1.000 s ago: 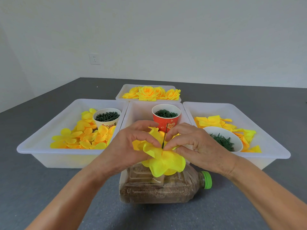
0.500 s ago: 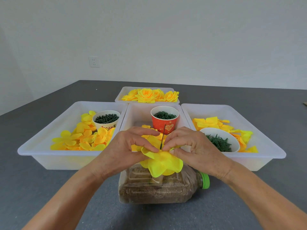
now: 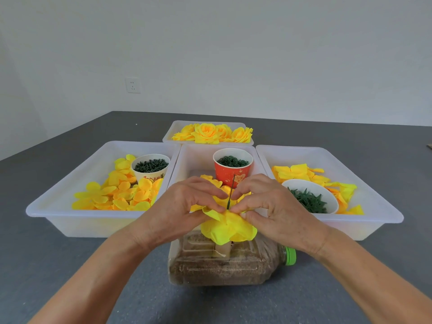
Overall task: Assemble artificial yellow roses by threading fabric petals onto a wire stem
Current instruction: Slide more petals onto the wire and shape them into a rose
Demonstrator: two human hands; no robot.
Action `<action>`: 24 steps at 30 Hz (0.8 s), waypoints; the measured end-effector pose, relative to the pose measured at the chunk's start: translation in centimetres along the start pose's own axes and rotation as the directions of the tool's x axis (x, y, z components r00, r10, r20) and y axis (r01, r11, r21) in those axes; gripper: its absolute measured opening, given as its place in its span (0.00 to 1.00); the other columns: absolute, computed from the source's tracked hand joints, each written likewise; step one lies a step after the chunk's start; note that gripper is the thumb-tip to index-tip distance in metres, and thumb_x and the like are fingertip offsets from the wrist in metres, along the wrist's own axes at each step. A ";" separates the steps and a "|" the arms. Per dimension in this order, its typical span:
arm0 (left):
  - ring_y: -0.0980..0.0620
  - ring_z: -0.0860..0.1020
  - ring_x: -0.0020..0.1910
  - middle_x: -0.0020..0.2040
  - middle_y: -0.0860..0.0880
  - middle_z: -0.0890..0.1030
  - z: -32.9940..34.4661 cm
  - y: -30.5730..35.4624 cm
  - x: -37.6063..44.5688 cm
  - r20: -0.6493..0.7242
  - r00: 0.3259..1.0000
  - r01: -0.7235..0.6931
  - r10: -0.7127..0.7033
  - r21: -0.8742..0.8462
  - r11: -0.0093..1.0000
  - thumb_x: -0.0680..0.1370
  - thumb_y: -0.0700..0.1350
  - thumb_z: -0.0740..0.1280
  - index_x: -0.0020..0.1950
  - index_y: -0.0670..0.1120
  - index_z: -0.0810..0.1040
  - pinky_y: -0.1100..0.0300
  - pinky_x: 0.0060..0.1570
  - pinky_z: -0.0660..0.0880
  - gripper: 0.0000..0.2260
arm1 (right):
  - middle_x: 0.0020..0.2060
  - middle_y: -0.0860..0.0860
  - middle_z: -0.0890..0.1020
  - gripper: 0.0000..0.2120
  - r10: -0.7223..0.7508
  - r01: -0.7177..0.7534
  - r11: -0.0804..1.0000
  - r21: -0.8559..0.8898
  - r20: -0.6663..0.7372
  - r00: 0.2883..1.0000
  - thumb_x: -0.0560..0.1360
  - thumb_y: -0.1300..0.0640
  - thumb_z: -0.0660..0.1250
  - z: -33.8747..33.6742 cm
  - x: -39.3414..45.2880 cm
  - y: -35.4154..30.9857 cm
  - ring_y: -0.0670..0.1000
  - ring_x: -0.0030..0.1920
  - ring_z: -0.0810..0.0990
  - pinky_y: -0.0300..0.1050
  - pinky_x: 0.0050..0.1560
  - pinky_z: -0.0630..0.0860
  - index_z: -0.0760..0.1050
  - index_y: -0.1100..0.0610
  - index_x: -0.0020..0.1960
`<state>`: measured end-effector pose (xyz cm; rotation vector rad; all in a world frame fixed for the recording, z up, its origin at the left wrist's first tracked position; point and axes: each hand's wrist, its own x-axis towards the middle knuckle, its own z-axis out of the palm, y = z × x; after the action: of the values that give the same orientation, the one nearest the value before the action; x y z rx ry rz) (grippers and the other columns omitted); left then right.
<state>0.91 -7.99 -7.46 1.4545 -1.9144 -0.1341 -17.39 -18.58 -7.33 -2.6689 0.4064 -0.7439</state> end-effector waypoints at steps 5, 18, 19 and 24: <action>0.50 0.76 0.58 0.55 0.51 0.81 -0.3 0.1 0.1 0.015 1.000 -0.005 0.004 0.049 0.999 0.70 0.38 0.73 0.48 0.46 0.85 0.54 0.57 0.73 0.08 | 0.48 0.42 0.81 0.05 0.209 -0.206 0.963 0.174 -0.002 0.978 0.71 0.56 0.71 0.2 0.5 -0.5 0.39 0.53 0.74 0.30 0.54 0.67 0.84 0.55 0.39; 0.66 0.76 0.53 0.50 0.55 0.82 0.2 0.9 1.1 0.004 0.955 0.289 -0.296 -0.230 0.929 0.72 0.44 0.72 0.41 0.44 0.85 0.76 0.50 0.67 0.04 | 0.37 0.44 0.83 0.08 0.489 -0.418 0.793 0.442 -0.055 0.870 0.64 0.58 0.77 2.1 1.0 -1.6 0.42 0.41 0.78 0.26 0.39 0.69 0.81 0.48 0.32; 0.66 0.76 0.51 0.49 0.55 0.82 0.5 0.9 1.2 -0.012 0.952 0.295 -0.305 -0.227 0.928 0.70 0.41 0.74 0.40 0.43 0.85 0.78 0.49 0.67 0.01 | 0.37 0.43 0.82 0.09 0.490 -0.415 0.801 0.432 -0.075 0.868 0.64 0.59 0.77 2.2 0.9 -1.7 0.42 0.42 0.79 0.29 0.41 0.70 0.80 0.48 0.31; 0.62 0.79 0.44 0.42 0.54 0.84 1.2 0.5 1.1 -0.003 0.939 0.322 -0.344 -0.345 0.882 0.68 0.39 0.75 0.36 0.45 0.84 0.74 0.46 0.71 0.02 | 0.44 0.46 0.83 0.09 0.525 -0.434 0.777 0.455 -0.091 0.846 0.65 0.61 0.77 2.5 0.6 -1.5 0.43 0.48 0.80 0.23 0.39 0.67 0.80 0.49 0.32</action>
<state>-0.34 -9.19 -7.60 1.5116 -1.4831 -0.5458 -15.29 -16.79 -8.52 -1.9596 0.8467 -0.8369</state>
